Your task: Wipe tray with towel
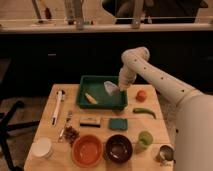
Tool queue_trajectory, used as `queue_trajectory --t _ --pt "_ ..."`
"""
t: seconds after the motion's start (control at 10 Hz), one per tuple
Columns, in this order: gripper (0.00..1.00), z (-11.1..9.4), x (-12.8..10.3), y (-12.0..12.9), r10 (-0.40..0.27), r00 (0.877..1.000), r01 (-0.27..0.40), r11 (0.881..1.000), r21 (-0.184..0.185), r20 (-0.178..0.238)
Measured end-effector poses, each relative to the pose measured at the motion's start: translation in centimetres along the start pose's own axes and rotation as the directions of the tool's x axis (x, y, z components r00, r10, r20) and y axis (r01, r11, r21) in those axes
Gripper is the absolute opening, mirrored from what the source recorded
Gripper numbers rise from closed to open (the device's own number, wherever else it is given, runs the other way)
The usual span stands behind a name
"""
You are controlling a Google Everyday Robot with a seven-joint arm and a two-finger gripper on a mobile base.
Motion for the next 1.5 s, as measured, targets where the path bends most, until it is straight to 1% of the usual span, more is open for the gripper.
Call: queue_trajectory --t 0.2,0.5,0.7,0.8,1.0,1.2,1.5 --pt "0.0 1.9 0.1 -1.4 0.02 1.0 -0.019 0.999 -0.028 0.009" --pt "0.0 4.1 0.0 -2.2 0.04 0.999 -0.039 0.997 -0.072 0.022" --pt "0.0 5.8 -0.3 -2.4 0.049 0.998 -0.046 0.994 -0.1 0.03" --pt "0.0 7.3 -0.2 -2.3 0.056 0.998 -0.052 0.991 -0.125 0.028" --pt "0.0 9.2 -0.5 -2.1 0.055 0.998 -0.052 0.986 -0.156 0.018" --pt "0.0 10.3 -0.6 -1.7 0.059 0.998 -0.059 0.985 -0.16 -0.006" --pt "0.0 11.3 -0.8 -1.2 0.055 0.998 -0.059 0.986 -0.156 -0.035"
